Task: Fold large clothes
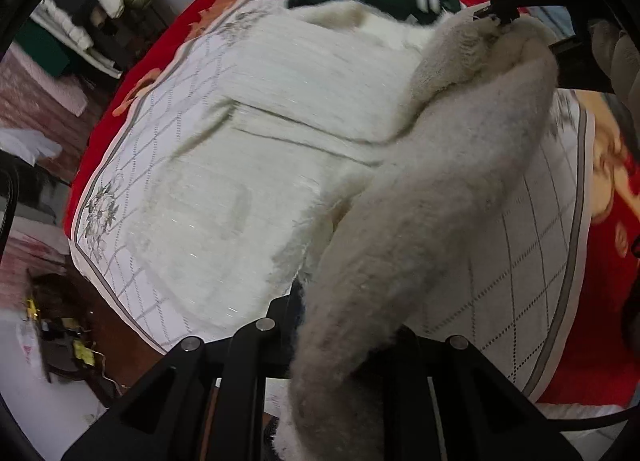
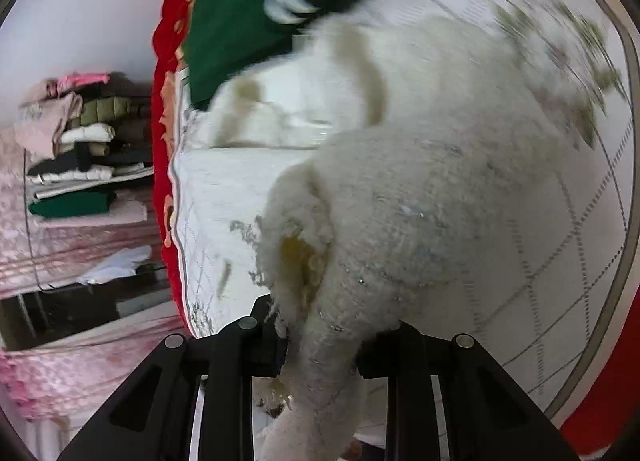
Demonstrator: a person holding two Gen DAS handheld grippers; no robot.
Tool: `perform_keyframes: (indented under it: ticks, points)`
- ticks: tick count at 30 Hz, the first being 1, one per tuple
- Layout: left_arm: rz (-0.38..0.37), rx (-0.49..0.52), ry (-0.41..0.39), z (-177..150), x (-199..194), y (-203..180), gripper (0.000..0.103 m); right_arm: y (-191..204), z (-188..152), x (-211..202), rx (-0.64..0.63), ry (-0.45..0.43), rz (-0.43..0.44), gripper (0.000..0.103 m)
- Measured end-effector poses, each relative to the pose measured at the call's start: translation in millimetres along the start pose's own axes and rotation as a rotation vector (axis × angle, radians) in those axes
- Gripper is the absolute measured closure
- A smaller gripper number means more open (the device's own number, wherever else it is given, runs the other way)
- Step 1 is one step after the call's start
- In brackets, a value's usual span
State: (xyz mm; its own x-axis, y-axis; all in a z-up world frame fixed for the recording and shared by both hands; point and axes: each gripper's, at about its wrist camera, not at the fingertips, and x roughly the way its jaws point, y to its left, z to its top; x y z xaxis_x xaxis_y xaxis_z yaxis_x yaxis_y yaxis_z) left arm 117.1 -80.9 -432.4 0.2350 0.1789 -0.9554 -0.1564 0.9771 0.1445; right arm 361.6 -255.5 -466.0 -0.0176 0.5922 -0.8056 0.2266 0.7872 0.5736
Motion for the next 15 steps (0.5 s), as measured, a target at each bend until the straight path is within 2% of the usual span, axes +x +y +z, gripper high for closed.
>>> perform_keyframes:
  ticks: [5, 8, 10, 15]
  points:
    - [-0.044, -0.087, 0.0, 24, 4, 71, 0.09, 105, 6, 28, -0.09, -0.014, -0.087, 0.077]
    - [-0.075, -0.156, 0.028, 39, 27, 121, 0.089, 161, 10, 63, -0.137, -0.007, -0.149, 0.077]
    - [-0.083, -0.184, 0.046, 46, 42, 147, 0.087, 195, 14, 96, -0.163, 0.004, -0.198, 0.077]
    - [-0.088, -0.26, 0.084, 55, 89, 210, 0.084, 251, 23, 183, -0.208, 0.032, -0.328, 0.077]
